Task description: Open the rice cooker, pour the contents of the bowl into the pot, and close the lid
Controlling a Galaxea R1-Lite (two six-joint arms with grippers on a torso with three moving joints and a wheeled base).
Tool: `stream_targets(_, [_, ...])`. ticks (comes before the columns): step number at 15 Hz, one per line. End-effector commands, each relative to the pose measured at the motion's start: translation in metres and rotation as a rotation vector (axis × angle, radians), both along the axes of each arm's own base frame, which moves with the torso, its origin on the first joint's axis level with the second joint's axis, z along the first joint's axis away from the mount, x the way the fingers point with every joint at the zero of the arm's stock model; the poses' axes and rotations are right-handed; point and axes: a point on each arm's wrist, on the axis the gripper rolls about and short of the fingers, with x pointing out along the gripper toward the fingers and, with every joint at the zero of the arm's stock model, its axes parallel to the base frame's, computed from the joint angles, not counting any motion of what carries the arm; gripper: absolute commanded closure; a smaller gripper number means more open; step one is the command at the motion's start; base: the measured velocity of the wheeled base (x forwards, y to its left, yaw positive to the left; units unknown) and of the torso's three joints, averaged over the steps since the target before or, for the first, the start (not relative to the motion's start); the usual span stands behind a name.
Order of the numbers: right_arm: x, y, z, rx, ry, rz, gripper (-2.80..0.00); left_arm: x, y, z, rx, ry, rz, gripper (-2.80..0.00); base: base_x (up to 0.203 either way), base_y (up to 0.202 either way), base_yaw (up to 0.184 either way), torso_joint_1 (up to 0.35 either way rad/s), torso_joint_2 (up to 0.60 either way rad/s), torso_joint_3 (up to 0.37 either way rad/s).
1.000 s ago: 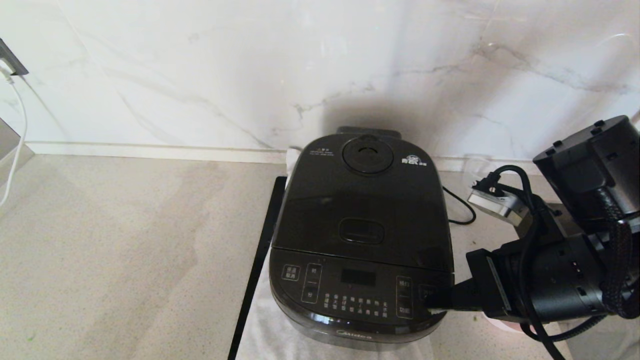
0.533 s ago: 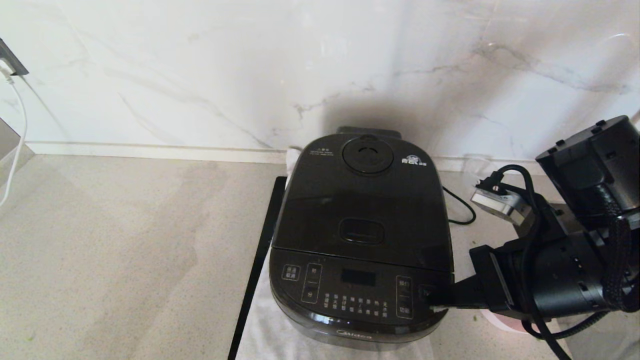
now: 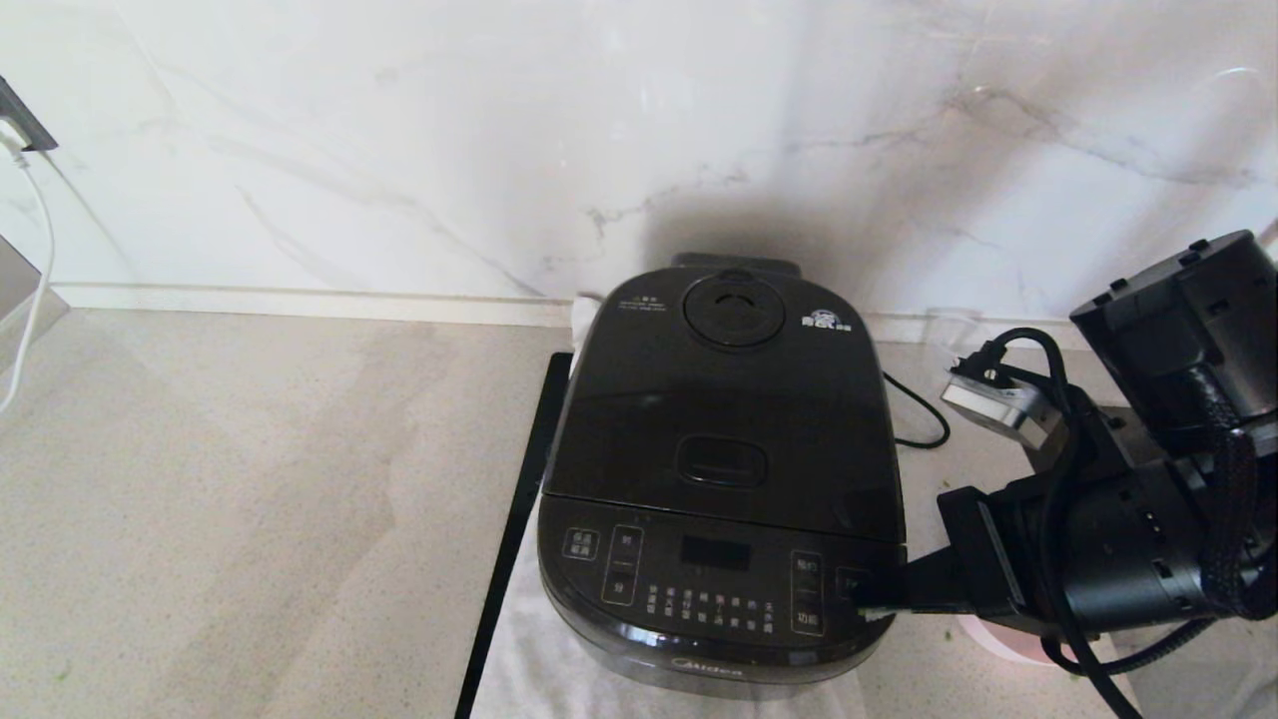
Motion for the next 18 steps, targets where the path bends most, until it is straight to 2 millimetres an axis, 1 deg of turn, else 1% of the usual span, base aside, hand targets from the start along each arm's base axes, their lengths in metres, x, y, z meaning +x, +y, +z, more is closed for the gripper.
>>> stream_targets(1, [0.001, -0.003, 0.000, 0.005, 0.007, -0.010, 0.00, 0.000, 0.000, 0.000, 0.001, -0.001, 0.000, 0.00, 0.000, 0.000, 0.000, 0.000, 0.00, 0.000])
stream_targets(8, [0.004, -0.004, -0.003, 0.008, 0.024, -0.007, 0.00, 0.000, 0.000, 0.000, 0.001, -0.001, 0.000, 0.00, 0.000, 0.000, 0.000, 0.000, 0.00, 0.000])
stream_targets(15, [0.008, -0.001, -0.005, 0.025, 0.003, -0.008, 0.00, 0.000, 0.000, 0.000, 0.001, -0.001, 0.000, 0.00, 0.000, 0.000, 0.000, 0.000, 0.00, 0.000])
stream_targets(16, [0.007, -0.002, -0.003, 0.029, -0.002, -0.009, 0.00, 0.000, 0.000, 0.000, 0.001, -0.001, 0.000, 0.00, 0.000, 0.000, 0.000, 0.000, 0.00, 0.000])
stream_targets(18, [0.001, -0.006, 0.006, 0.051, -0.032, -0.009, 0.00, 0.000, 0.000, 0.000, 0.001, -0.001, 0.000, 0.00, 0.000, 0.000, 0.000, 0.000, 0.00, 0.000])
